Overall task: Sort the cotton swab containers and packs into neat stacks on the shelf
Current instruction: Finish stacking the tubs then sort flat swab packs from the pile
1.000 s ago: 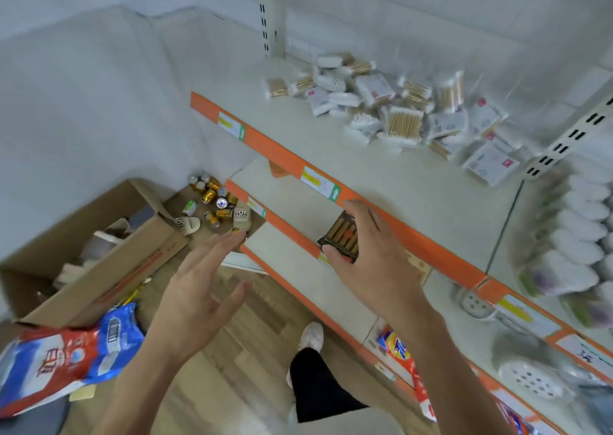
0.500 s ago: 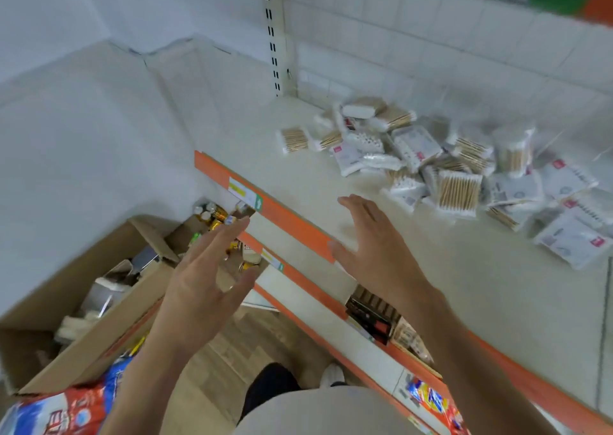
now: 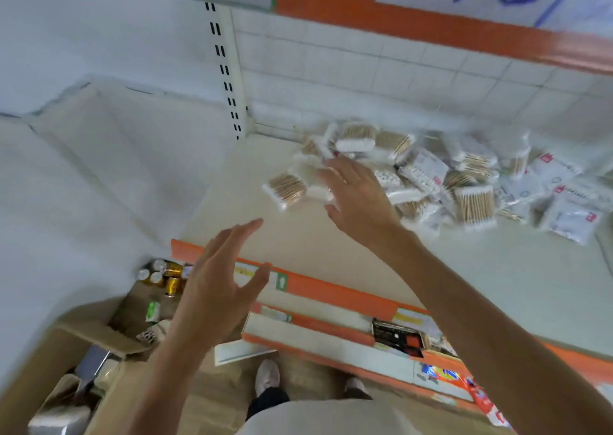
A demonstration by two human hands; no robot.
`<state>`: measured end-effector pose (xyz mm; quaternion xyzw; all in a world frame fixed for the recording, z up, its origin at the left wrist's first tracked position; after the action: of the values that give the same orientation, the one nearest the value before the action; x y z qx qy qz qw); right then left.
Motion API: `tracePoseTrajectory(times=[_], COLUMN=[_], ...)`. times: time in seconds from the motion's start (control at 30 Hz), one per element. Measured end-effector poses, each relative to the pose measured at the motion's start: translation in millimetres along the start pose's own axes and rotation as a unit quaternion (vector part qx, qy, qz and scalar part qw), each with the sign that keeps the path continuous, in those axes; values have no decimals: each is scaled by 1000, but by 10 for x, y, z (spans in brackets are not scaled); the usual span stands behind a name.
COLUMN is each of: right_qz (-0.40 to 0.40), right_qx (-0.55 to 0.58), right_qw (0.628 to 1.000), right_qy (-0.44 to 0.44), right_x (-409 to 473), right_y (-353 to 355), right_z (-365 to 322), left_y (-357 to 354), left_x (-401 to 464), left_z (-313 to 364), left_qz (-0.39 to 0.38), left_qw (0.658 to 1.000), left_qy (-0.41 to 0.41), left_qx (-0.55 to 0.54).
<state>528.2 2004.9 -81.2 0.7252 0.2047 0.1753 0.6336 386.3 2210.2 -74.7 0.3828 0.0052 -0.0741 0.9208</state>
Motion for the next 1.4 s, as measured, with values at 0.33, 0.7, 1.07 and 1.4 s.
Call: tracePoseTrajectory(times=[0.33,0.7,1.07,1.4], right_qz=[85,86,128,183], right_qx=[-53,82,88,93], right_qw=[995,981,973,960], right_qy=[6,-154,-170,-189], right_x=[-80,-954,-944,-919], right_y=[-97,-421,-569,-634], right_z=[-248,-276,-330,-319], left_y=[242,-183,-9,-77], left_x=[746,1634,1432,1017], left_z=[-227,-418,-427,-574], left_qz=[-76,-94,-65,-162], left_qw=[990,985,987,960], left_qy=[-115,-100,-139,-95], left_qx=[32,100,38,-206])
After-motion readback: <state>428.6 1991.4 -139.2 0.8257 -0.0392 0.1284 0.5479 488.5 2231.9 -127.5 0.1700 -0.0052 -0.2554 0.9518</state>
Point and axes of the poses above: each hand's wrist, its own x-axis towards the middle knuckle, its own y-axis out of the back of the hand, z = x × y, the point moved 4 cm from there along x, towards the middle knuckle, and after that the axes turned 13 degrees about -z, right-handed, at the moved point
